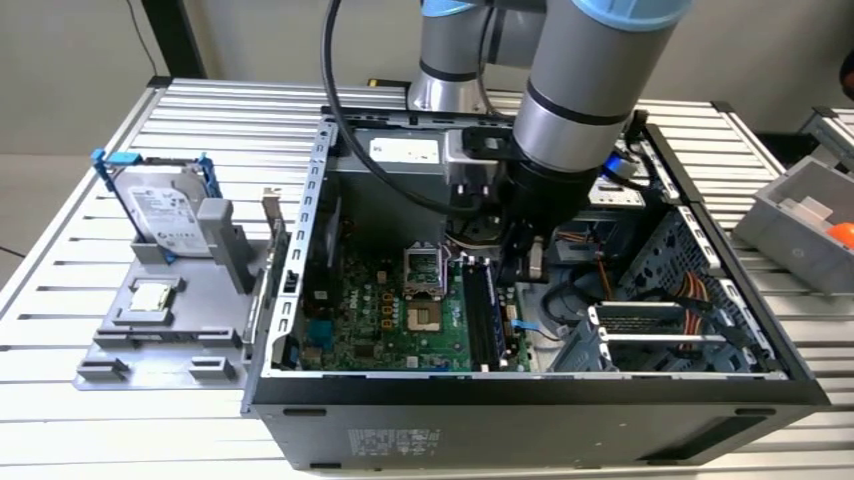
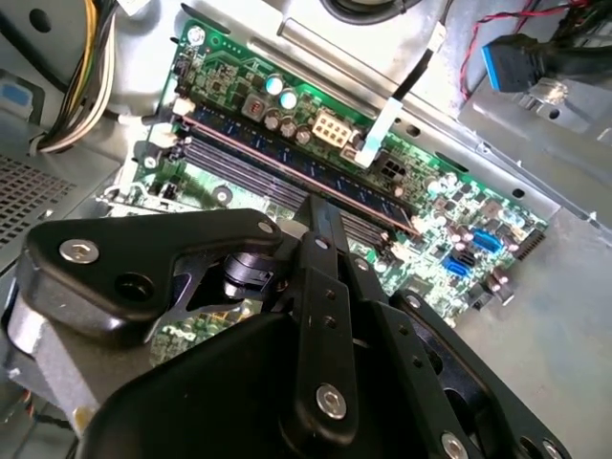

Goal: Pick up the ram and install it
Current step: 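Press down the ram until it locks into place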

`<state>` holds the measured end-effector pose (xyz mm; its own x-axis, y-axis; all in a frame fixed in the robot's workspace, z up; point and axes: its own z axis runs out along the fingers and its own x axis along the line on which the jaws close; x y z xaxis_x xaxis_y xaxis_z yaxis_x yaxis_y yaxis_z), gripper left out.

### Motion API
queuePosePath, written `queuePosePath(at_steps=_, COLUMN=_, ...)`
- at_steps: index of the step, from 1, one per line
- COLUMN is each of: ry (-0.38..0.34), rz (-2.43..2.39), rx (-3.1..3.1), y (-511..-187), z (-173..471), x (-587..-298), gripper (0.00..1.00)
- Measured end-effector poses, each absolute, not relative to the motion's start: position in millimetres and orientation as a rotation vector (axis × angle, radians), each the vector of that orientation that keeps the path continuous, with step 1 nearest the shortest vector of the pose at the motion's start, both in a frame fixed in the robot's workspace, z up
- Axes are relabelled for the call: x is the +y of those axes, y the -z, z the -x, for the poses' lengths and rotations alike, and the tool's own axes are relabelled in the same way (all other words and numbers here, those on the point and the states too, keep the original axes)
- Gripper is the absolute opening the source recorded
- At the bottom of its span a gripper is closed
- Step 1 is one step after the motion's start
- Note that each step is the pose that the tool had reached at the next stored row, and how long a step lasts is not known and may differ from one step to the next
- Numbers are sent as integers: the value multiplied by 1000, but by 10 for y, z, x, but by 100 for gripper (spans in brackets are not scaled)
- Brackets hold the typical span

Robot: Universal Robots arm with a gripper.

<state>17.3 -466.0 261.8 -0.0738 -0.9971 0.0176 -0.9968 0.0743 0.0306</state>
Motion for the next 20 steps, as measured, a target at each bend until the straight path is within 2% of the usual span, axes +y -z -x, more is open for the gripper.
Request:
queuePosePath(at_steps=10, ry=18, rz=-2114, rx=-2277, y=-2812, z=-172, x=-4660, gripper=0)
queuePosePath(at_steps=20, ry=20, rz=-2113, rx=-2276, y=-2818, z=-173, x=-4659, gripper=0)
